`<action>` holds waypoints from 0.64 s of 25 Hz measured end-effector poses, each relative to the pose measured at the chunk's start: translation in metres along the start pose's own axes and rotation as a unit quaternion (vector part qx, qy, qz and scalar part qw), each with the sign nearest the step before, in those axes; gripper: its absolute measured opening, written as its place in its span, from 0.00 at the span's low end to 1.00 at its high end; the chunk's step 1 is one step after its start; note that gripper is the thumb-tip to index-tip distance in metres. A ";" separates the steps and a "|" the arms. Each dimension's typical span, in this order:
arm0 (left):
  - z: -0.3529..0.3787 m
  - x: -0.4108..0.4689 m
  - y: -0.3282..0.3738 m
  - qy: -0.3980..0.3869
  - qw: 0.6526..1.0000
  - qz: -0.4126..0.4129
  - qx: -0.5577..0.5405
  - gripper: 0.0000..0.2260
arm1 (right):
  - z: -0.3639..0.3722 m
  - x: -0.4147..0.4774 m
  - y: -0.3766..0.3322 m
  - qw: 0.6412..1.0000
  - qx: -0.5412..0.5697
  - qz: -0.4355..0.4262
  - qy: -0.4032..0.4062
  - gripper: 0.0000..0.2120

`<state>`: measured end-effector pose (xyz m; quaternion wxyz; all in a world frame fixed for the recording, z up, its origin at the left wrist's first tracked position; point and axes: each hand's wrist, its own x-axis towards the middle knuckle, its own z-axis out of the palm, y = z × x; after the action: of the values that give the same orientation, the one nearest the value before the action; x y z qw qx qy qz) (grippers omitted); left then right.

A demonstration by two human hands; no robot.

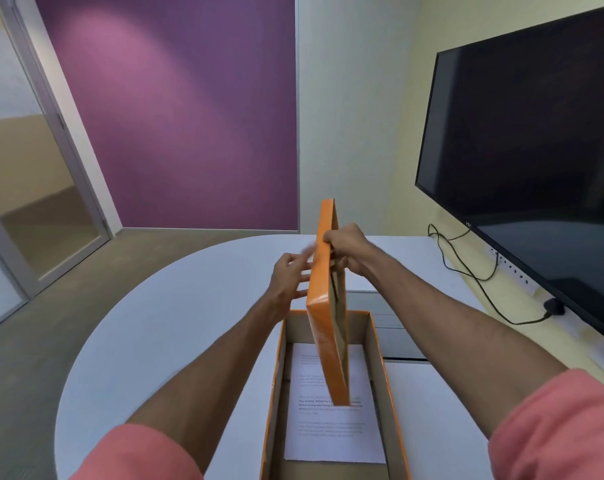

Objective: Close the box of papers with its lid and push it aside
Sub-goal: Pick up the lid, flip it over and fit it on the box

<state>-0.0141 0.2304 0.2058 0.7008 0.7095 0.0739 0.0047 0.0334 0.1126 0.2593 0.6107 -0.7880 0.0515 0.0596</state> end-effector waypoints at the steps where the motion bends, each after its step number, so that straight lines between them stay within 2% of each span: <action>1: -0.005 0.003 -0.005 0.005 1.000 -0.024 -0.016 0.28 | -0.003 -0.001 0.000 0.999 0.043 0.003 0.009 0.03; 4: -0.025 0.007 -0.031 0.021 0.996 -0.091 0.010 0.35 | -0.018 0.000 0.004 0.991 0.129 0.012 0.025 0.08; 7: -0.047 0.006 -0.058 0.022 0.988 -0.150 0.027 0.37 | -0.039 -0.001 0.010 0.991 0.123 0.020 0.044 0.08; 11: -0.064 0.008 -0.071 0.012 0.971 -0.233 0.051 0.39 | -0.055 0.006 0.022 0.988 0.141 0.028 0.057 0.15; 14: -0.068 0.012 -0.067 -0.020 0.971 -0.233 -0.042 0.35 | -0.054 0.011 0.035 0.983 0.169 0.037 0.058 0.16; 16: -0.068 0.015 -0.063 -0.011 0.978 -0.207 -0.032 0.30 | -0.054 0.013 0.046 0.983 0.175 0.036 0.052 0.16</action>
<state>-0.0130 0.3006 0.1424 0.7100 0.6557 0.2114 -0.1461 0.0407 0.0493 0.2267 0.7332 -0.6685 0.1208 0.0305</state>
